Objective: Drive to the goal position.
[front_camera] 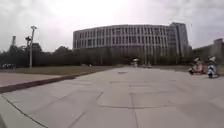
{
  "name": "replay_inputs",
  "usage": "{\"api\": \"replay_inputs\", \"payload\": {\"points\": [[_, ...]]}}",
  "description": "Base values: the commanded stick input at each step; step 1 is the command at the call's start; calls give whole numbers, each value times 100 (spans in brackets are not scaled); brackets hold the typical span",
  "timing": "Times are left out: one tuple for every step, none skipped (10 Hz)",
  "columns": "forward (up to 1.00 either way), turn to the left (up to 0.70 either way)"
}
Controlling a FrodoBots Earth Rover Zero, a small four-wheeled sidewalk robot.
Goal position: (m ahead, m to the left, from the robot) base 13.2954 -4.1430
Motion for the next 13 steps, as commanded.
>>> {"api": "replay_inputs", "payload": {"points": [[70, 0], [70, 0], [70, 0], [70, 0], [70, -19], [70, -3], [70, -1], [70, 0], [70, 0], [70, 0], [70, 0], [70, 0], [70, 0]]}}
